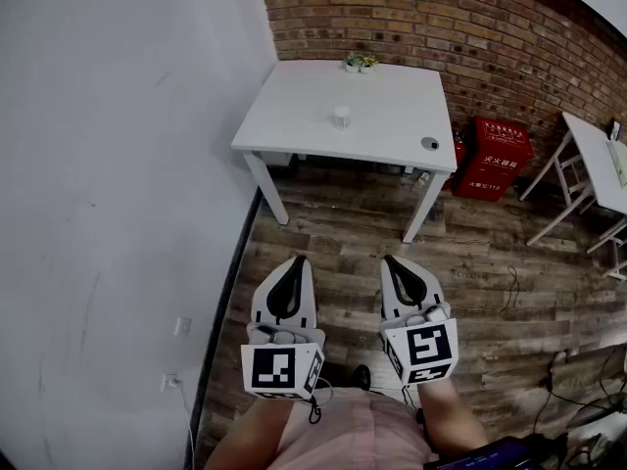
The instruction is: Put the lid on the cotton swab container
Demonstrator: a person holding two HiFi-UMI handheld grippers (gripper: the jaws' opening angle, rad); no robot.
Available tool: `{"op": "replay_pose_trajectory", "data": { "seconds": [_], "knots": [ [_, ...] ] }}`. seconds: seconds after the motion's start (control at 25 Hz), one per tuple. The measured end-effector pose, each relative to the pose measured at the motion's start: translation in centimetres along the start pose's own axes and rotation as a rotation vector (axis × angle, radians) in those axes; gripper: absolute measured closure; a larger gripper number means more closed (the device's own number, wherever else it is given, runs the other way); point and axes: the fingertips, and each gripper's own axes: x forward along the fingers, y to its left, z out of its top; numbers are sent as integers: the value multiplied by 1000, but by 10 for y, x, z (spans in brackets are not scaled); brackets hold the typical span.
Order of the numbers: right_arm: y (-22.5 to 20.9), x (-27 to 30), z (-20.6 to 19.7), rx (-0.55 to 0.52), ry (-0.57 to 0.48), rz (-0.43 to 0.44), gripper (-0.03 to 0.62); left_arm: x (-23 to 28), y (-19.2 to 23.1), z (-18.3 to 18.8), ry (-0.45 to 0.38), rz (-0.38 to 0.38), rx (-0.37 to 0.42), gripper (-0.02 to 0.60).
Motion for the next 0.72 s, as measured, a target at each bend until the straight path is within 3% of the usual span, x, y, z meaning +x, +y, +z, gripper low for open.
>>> {"op": "replay_pose_trajectory", "data": {
  "seconds": [0.44,0.48,0.52,0.72],
  "knots": [
    [-8,-6,-4,28,-12,10,577,-5,-5,-8,20,45,-2,571],
    [-7,-6,-5,31,-3,22,467,-5,-6,-7,20,50,-14,482],
    [-8,-6,-4,31,3,31,428,-4,-7,-6,19,50,-27,408],
    [-15,-12,-3,10,-10,29,428,-6,-16,-2,7,61,-27,402]
  ]
}}
